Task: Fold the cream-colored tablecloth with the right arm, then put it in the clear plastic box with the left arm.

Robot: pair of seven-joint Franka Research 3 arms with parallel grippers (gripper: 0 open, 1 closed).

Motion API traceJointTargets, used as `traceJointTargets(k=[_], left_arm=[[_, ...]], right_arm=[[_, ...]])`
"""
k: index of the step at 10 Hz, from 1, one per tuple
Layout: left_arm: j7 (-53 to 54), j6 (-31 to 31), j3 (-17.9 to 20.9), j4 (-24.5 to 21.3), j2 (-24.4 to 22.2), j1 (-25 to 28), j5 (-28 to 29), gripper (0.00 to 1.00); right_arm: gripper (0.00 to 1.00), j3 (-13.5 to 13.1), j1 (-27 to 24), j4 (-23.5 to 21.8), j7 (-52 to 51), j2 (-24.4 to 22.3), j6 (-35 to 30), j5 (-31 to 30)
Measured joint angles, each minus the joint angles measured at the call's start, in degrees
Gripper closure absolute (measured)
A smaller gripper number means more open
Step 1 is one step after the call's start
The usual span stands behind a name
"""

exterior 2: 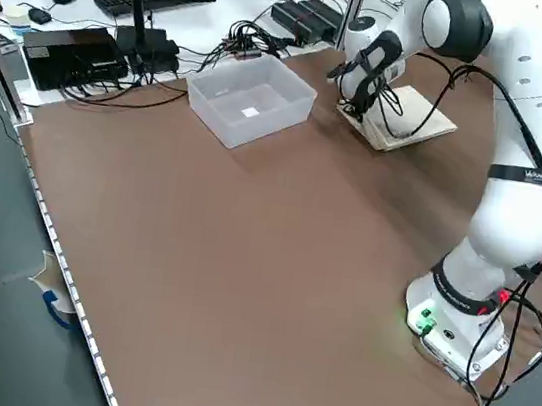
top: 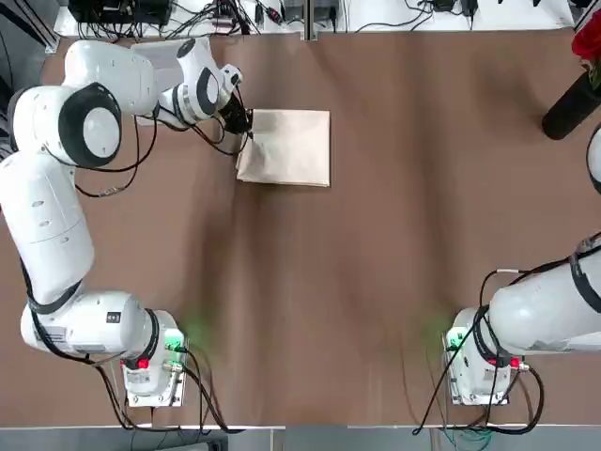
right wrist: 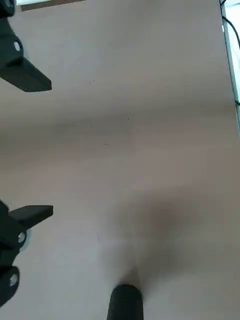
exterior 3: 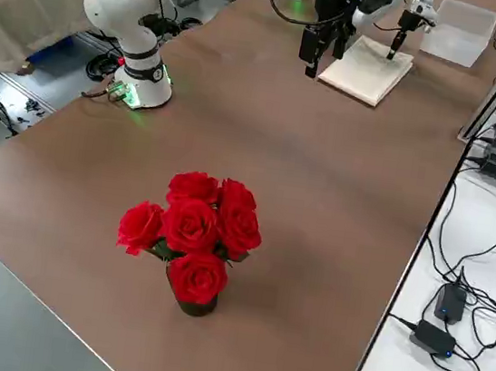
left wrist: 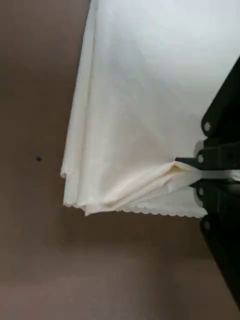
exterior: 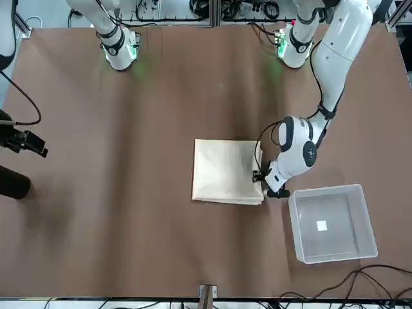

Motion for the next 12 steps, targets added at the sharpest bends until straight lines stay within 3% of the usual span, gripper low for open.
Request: traceJointTargets(k=[2,6,12], left_arm=[[-1.45,-2.73,0.01,0.40,-1.54,0.20,-0.02,0.93],[-4.71,-16.46,0.93,0.51,-9.58,1.28,0.71,0.93],[-21.00,-21.63,-0.28,0.68,-13.95,0.51,16.65,0.93]], right_arm=[[0.00,-0.52,0.17,0.00,0.00,0.00,0.00,-0.01],[0.00,-0.77,0.22,0.00,0.00,0.00,-0.02,-0.01],[0.00,-1.33,0.21,0.12,0.03,0.00,-0.04,-0.01]])
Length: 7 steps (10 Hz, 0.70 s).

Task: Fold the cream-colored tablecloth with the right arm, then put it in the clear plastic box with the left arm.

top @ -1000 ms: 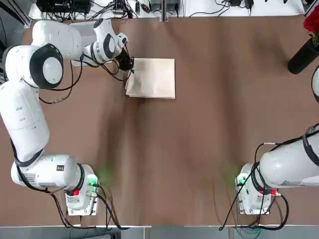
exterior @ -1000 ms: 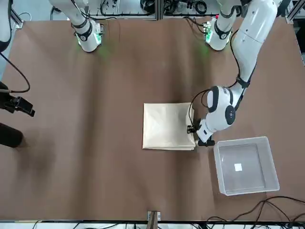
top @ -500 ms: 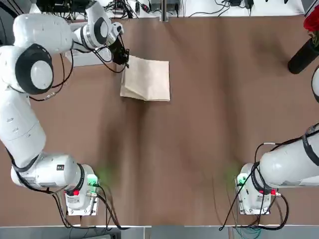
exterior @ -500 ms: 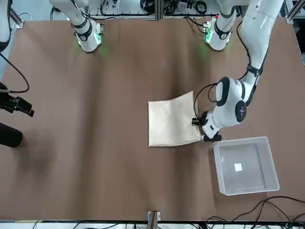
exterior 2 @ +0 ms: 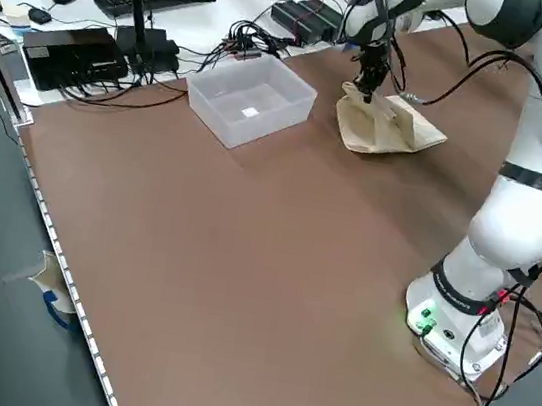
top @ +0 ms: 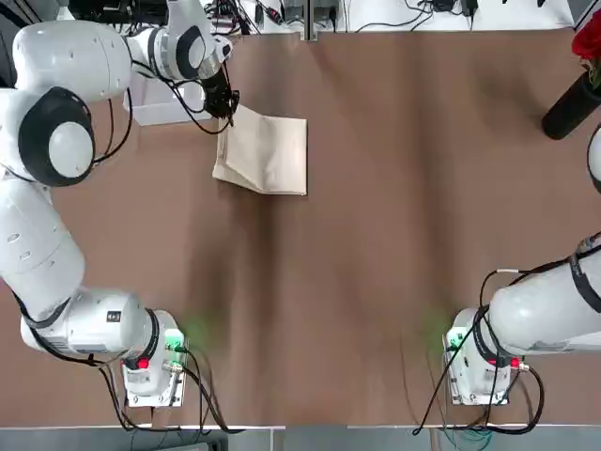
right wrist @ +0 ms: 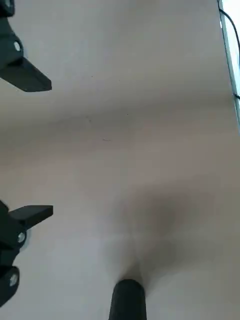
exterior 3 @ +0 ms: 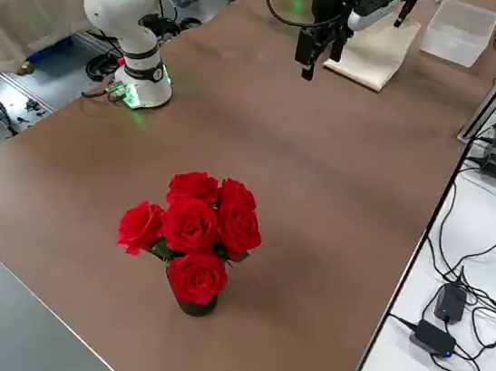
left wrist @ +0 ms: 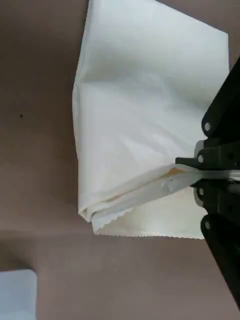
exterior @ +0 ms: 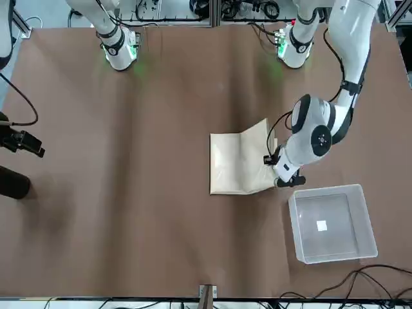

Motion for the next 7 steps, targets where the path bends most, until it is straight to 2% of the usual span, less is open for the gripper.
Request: traceJointTargets(k=[3,5,7], left_arm=[[-9.91,-0.02,-3.23,2.78,-0.23,-1.60,2.42,0.93],[-16.51,-0.06,-3.87,5.05,0.19,-4.18,4.70,0.93],[-22.22,-0.07,-3.88,8.19,2.61,-6.95,5.30,0.93]], right_arm=[[0.00,-0.46,-0.43,0.60,0.02,-0.07,0.00,-0.01],[0.00,-0.46,-0.44,0.88,0.02,-0.09,-0.34,0.02],[0.00,-0.21,-0.33,1.11,0.02,-0.10,-0.42,0.02]])
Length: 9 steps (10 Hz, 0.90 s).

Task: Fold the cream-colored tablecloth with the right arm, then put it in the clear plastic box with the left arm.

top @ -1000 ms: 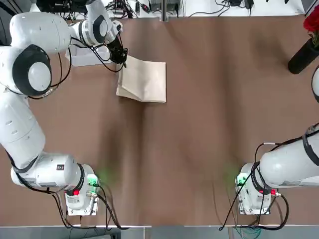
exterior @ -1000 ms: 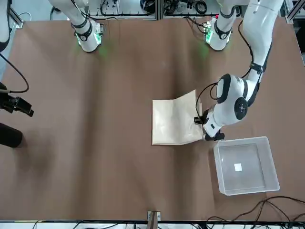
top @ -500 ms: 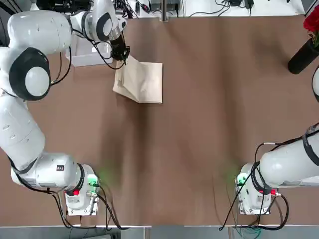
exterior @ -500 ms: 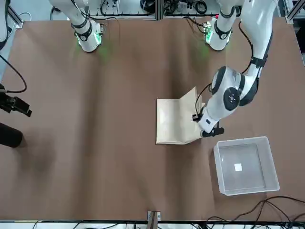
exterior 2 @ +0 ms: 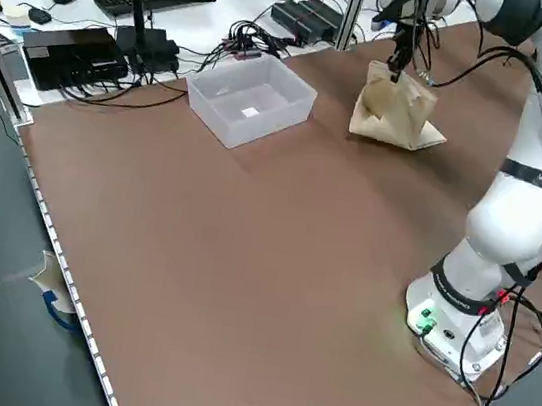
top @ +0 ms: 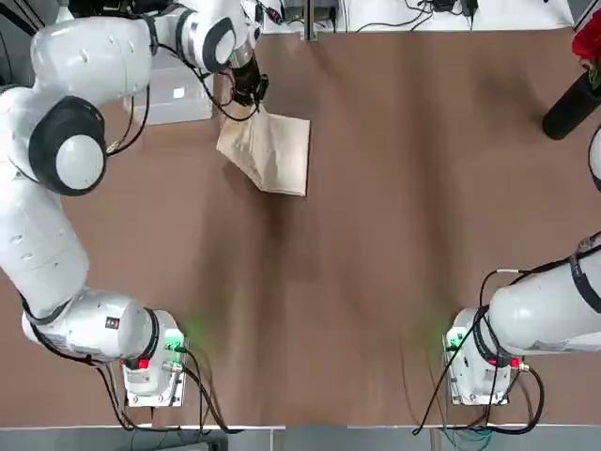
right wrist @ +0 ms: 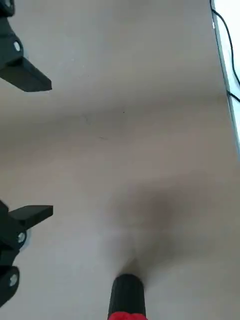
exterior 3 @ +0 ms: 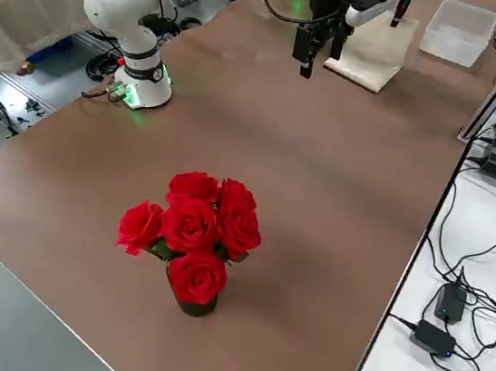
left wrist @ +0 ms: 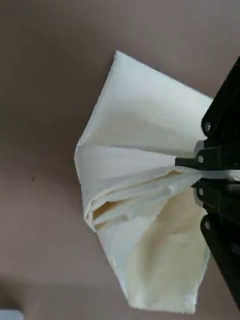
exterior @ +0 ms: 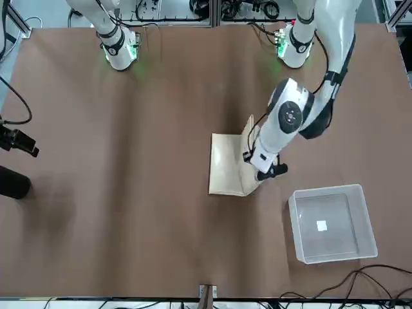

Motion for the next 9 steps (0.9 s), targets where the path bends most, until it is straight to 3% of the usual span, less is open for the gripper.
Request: traceJointTargets(k=[4,9], left_arm=[[-13.24,0.00,-0.59,5.30,6.91,-5.06,6.79,0.93],[-13.93,-3.93,-1.26,7.84,7.07,-4.72,8.54,0.93]], right_arm=[[0.00,0.10,0.05,0.15,0.00,0.00,-0.08,-0.01],[0.00,-0.02,-0.03,0.15,0.02,0.00,-0.16,-0.01]])
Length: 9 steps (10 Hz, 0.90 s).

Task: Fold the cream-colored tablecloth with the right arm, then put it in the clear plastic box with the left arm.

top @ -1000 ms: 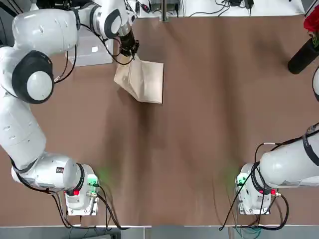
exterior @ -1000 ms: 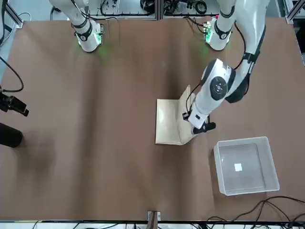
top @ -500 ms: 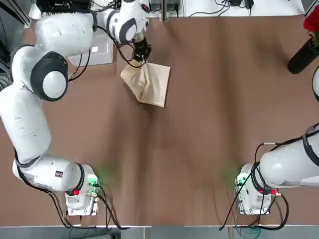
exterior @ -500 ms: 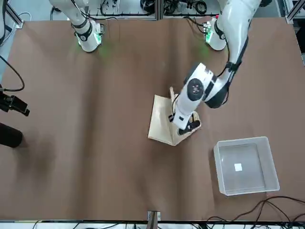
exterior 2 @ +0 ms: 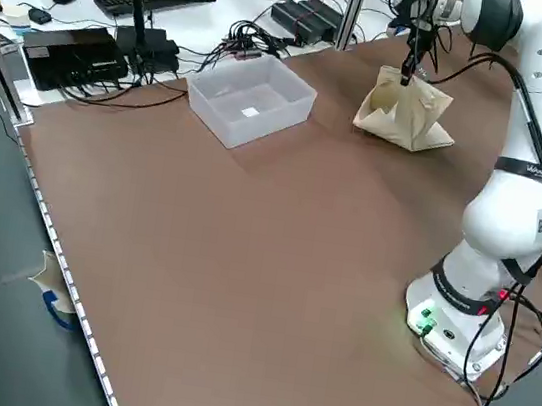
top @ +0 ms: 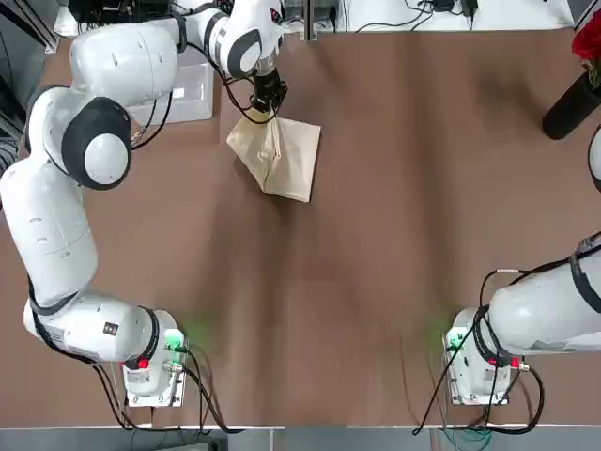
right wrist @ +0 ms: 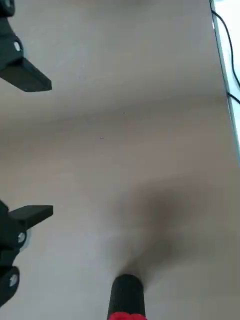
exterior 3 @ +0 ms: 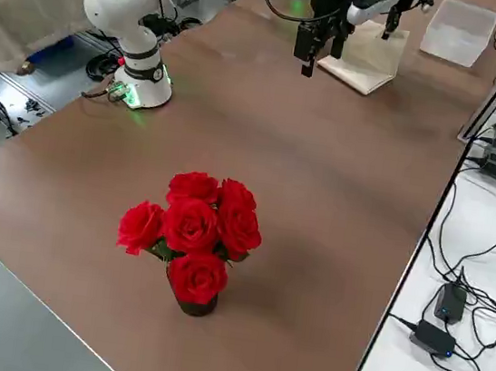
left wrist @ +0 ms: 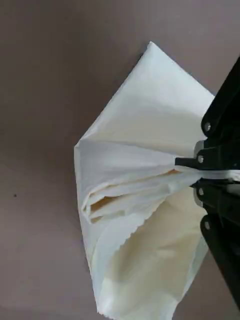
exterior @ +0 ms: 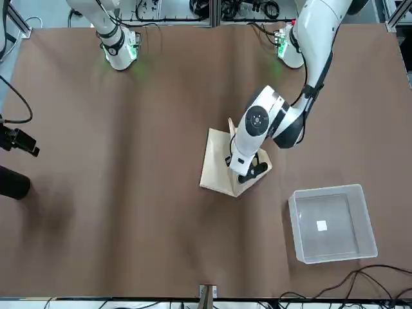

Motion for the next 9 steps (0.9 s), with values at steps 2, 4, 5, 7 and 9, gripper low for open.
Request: traceJointTargets(k=[2,4,5,7,9], left_arm=[[0.00,-3.52,-0.02,0.49,-0.34,0.26,2.41,0.93],[0.07,-8.32,-0.02,0.60,-1.69,1.13,5.49,0.93],[0.53,-10.55,-0.03,0.60,-2.36,1.71,6.59,0.93],[1.45,-12.89,-0.03,0.61,-3.37,2.07,7.26,0.93],[2.54,-15.03,-0.04,0.93,-4.21,2.06,8.40,0.93]], right_arm=[[0.00,-0.06,-0.07,0.00,0.00,0.00,0.00,0.00],[0.00,-0.08,-0.08,0.00,0.00,0.00,0.00,0.00],[0.00,-0.10,-0.08,0.00,0.00,0.00,0.00,0.00],[0.00,-0.10,-0.08,0.00,0.00,0.00,0.00,0.00],[0.00,-0.10,-0.08,0.00,0.00,0.00,0.01,0.00]])
